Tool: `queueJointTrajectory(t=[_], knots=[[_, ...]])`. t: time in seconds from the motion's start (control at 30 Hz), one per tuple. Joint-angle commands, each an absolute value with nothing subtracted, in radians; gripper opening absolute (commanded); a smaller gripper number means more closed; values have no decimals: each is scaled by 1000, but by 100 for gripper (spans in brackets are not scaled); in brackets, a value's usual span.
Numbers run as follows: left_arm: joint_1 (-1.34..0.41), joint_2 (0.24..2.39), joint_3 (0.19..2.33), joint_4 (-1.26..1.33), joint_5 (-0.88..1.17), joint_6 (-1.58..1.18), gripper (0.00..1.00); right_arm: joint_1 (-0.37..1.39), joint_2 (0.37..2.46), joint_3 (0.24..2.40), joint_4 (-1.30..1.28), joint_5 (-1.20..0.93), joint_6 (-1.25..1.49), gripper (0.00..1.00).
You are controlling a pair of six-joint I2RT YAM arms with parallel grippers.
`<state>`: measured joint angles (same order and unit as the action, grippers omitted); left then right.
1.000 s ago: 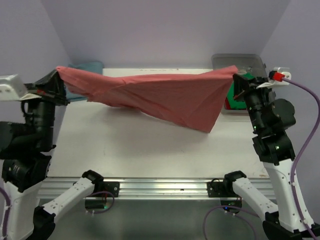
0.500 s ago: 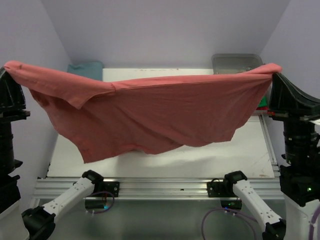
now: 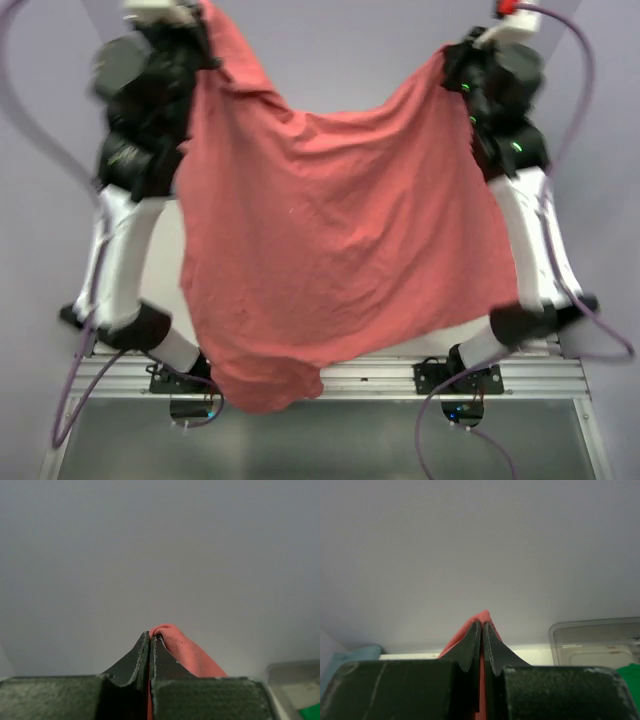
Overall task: Fold and stack the t-shirts
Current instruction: Flatten out the tshirt
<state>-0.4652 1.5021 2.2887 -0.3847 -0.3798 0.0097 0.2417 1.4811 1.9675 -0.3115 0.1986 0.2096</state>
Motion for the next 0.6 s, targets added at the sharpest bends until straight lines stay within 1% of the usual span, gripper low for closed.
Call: queueJointTrajectory(t=[0.0, 0.07, 0.1, 0.13, 0.17, 0.2, 0.23, 0.27, 0.3, 0.33, 0.37, 0.4, 0.43, 0.47, 0.53, 0.57], knots=[[-344, 1768, 2425, -499, -264, -33, 0, 227, 1777, 2196, -537, 213, 242, 0], [-275, 1865, 2508, -467, -204, -52, 0, 225, 1879, 2316, -529, 193, 245, 0], [-255, 1874, 2510, -410, -189, -55, 0, 225, 1873, 2312, -446, 205, 248, 0], [-239, 1871, 2504, -378, -180, -52, 0, 225, 1849, 2281, -372, 210, 241, 0], [-221, 1843, 2487, -352, -166, -42, 0, 227, 1814, 2161, -288, 210, 235, 0], [-218, 1818, 2477, -312, -154, -26, 0, 230, 1701, 2087, -108, 209, 220, 0], [-218, 1787, 2459, -292, -152, -11, 0, 235, 1647, 2012, -28, 221, 174, 0], [-218, 1705, 2395, -270, -138, -6, 0, 242, 1585, 1896, 32, 228, 151, 0], [-218, 1656, 2351, -230, -129, -5, 0, 244, 1497, 1852, 76, 226, 138, 0], [-218, 1543, 2292, -203, -127, 30, 0, 242, 1446, 1812, 83, 216, 117, 0], [-221, 1478, 2141, -174, -133, 37, 0, 244, 1402, 1719, 90, 212, 109, 0], [-221, 1345, 1976, -117, -153, 47, 0, 245, 1312, 1613, 115, 215, 91, 0], [-221, 1282, 1974, -92, -173, 52, 0, 245, 1275, 1612, 123, 216, 84, 0], [-221, 1222, 1806, -62, -202, 54, 0, 245, 1246, 1515, 132, 218, 81, 0], [-221, 1095, 1647, -15, -268, 48, 0, 245, 1191, 1445, 114, 216, 72, 0], [-221, 1069, 1520, -17, -287, 31, 0, 245, 1186, 1384, 103, 213, 80, 0]])
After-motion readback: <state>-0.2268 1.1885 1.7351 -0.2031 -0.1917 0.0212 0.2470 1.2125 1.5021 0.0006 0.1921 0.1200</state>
